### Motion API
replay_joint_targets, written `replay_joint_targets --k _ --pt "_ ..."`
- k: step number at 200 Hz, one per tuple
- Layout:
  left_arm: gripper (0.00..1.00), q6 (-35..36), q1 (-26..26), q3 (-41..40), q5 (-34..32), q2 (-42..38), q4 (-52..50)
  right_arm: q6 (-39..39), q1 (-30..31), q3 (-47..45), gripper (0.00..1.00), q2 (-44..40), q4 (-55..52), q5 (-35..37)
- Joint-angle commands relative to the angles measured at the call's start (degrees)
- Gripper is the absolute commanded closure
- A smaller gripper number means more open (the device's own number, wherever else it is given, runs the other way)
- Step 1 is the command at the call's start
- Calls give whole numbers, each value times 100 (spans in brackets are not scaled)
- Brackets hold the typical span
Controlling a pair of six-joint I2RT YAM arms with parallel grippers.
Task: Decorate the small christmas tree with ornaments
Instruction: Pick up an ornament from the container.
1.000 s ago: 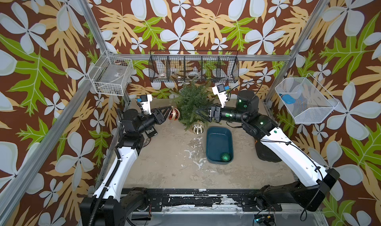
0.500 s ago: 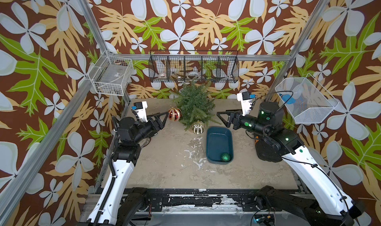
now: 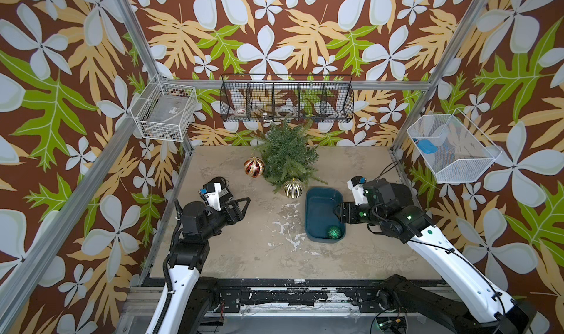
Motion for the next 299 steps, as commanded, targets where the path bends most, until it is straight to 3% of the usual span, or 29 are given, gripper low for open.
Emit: replay_joint_targets --k 1,122,299 --pt "22 -158 -76 -235 185 -194 -185 18 7 -256 29 172 -17 -19" --pt "23 -245 -373 -390 292 -453 -73 -30 274 -790 32 1326 345 -75" --pt "24 -244 -387 -364 185 -374 -135 -119 356 -1001 31 2464 1555 -205"
